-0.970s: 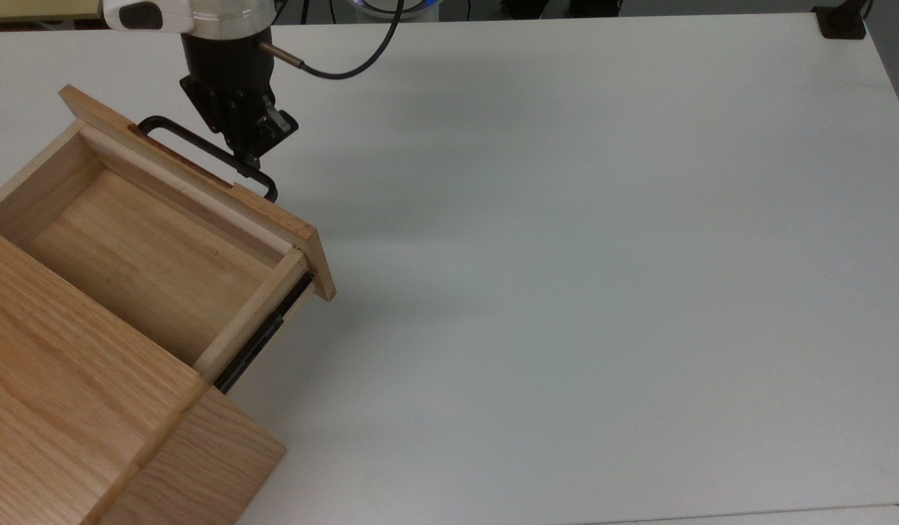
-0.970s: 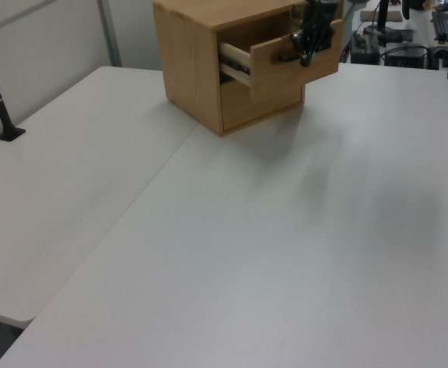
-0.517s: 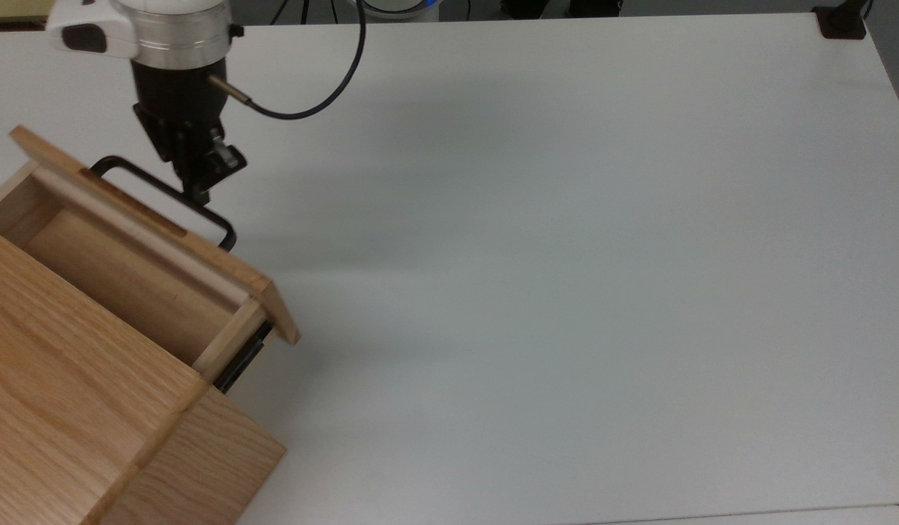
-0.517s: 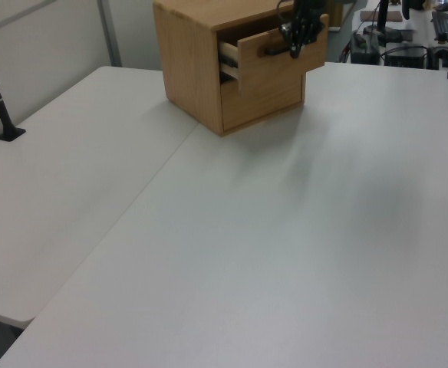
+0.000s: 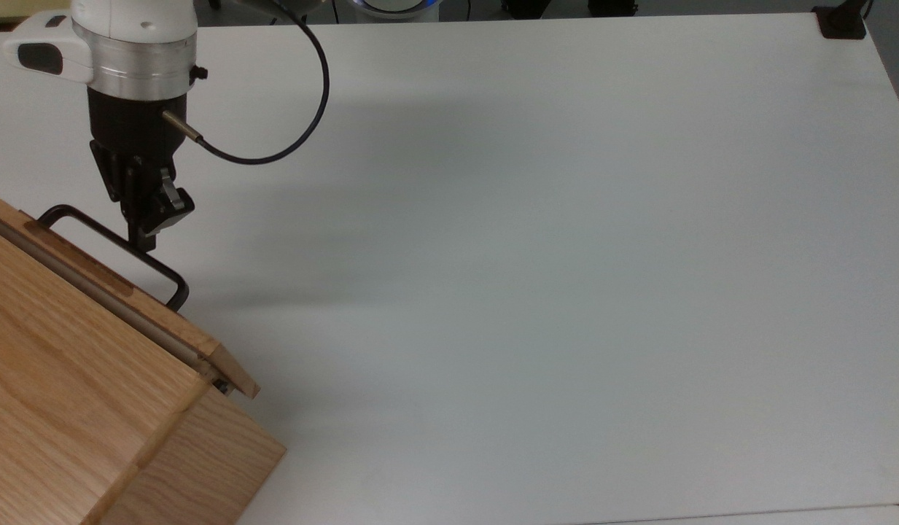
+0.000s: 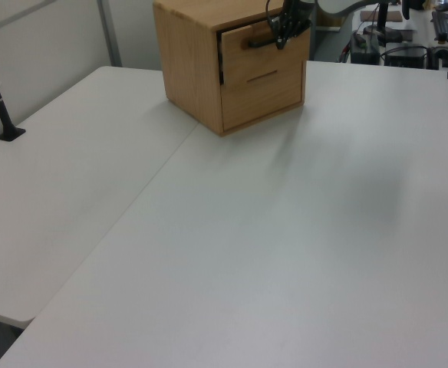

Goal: Close the drawer by sliding it
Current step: 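Push the drawer front with the gripper into the cabinet until flush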

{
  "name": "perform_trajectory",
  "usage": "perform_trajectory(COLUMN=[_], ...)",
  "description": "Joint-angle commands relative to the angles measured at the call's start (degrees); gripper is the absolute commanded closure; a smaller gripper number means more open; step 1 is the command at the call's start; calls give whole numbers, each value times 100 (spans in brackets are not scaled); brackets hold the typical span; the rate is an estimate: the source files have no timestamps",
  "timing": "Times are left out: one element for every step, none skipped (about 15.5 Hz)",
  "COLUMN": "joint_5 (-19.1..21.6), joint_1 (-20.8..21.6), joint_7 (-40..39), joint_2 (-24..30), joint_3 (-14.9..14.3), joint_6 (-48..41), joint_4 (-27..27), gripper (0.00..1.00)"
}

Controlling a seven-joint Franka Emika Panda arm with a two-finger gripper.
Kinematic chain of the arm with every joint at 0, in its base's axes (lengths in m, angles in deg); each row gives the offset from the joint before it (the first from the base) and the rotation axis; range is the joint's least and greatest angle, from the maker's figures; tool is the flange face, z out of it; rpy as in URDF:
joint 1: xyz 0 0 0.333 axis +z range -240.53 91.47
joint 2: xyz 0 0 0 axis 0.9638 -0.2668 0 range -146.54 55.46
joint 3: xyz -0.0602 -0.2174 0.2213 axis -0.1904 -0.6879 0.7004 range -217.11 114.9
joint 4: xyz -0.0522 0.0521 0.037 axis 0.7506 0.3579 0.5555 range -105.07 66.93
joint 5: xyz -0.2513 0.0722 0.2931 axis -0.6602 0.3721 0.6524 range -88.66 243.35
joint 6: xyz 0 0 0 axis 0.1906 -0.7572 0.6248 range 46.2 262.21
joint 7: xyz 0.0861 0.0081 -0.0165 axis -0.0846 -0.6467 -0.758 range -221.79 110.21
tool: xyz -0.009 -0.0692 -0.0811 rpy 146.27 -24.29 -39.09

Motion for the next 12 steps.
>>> perform_trajectory(joint_5=[-205,-205,-205,-205,-205,-205,-205,-197,-197,-197,-197,-188], joint_1=[54,63,54,54,54,54,46,54,54,54,63,63], joint_7=[436,446,455,455,464,498,525,516,516,516,534,586], joint_2=[-213,-222,-222,-222,-222,-239,-283,-301,-310,-310,-301,-310], joint_3=[-212,-247,-265,-265,-265,-274,-291,-352,-362,-362,-362,-370], joint_6=[439,492,492,501,510,510,536,580,589,589,589,598], joint_4=[194,229,229,238,238,264,273,299,317,317,317,326], gripper=[100,100,100,100,100,100,100,100,100,100,100,100])
